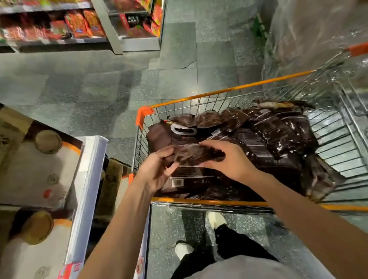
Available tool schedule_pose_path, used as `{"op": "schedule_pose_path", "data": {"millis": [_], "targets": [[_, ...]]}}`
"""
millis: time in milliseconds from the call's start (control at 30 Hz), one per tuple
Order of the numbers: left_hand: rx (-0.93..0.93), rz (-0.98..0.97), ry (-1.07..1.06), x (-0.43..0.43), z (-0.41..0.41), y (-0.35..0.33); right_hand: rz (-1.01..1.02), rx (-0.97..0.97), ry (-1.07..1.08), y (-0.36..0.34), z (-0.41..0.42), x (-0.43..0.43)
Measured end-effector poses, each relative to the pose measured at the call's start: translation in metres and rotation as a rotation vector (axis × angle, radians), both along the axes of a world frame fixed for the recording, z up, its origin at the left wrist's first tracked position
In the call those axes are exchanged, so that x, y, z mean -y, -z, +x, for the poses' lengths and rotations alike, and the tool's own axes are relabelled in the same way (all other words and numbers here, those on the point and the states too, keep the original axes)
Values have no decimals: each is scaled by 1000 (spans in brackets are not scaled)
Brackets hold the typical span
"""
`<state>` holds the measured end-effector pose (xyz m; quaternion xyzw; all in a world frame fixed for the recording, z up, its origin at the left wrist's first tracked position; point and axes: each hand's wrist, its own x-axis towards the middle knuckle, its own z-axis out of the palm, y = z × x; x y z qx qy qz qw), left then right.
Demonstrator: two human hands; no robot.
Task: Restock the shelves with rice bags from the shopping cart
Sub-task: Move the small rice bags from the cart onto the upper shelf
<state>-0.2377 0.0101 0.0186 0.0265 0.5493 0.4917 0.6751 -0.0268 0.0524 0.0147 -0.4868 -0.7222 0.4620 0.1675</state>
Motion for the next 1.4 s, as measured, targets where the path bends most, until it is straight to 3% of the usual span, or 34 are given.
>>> {"op": "schedule_pose_path", "data": {"millis": [100, 133, 233, 300, 400, 533, 800, 967, 1400], "targets": [[214, 25, 61, 0, 12, -11, -27, -42, 67, 1, 15, 5], [199, 19, 119, 0, 17, -11, -36, -54, 107, 2, 23, 8], [-127, 65, 350, -3, 29, -2, -142, -136, 265, -2, 40, 13], [-242, 128, 410, -6, 42, 3, -219, -197, 356, -6, 52, 14], [-125, 218, 439, -7, 70, 4, -342, -205, 403, -12, 60, 14], [-69, 164, 322, -21, 109, 6, -453, -208, 425, -25, 83, -1], [-293, 81, 162, -60, 163, 32, -9, 251, 455, 10, 182, -57], [-528, 23, 139, -73, 183, 56, 33, 579, -10, 48, 207, -77], [-547, 83, 128, -66, 188, 62, 447, 643, -110, 64, 220, -90]]}}
